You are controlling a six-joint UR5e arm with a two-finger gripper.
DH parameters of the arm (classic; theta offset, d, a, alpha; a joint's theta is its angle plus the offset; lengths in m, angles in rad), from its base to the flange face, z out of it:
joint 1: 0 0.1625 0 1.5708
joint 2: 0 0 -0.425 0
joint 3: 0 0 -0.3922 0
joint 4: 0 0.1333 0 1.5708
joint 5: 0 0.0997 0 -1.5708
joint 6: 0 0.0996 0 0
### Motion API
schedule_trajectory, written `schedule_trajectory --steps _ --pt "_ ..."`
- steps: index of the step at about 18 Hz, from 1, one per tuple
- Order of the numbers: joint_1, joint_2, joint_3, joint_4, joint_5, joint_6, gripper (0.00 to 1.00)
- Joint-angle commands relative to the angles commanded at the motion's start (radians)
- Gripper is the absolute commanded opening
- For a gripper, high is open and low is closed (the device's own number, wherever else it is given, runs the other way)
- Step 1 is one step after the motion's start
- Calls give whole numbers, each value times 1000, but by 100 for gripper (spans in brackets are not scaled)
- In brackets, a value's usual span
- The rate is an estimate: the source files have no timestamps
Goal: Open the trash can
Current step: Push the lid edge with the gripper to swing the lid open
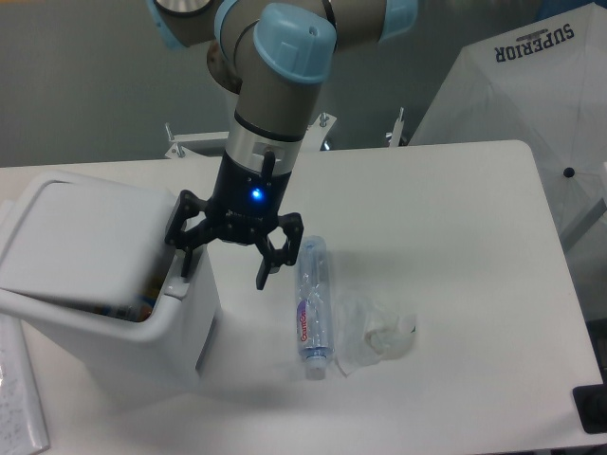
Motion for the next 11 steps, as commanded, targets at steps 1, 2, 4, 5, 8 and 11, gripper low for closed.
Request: schedule_trajectory --steps 1,2,4,5,8,11 --pt "0 0 2 -2 0 0 100" --pt "0 0 9 -2 0 -5 100" --pt "3 2 29 -2 0 -5 100" --pt "9 2 41 -2 0 -5 100" --pt "37 0 69 -2 2 6 100" --pt "64 -29 81 40 5 99 100"
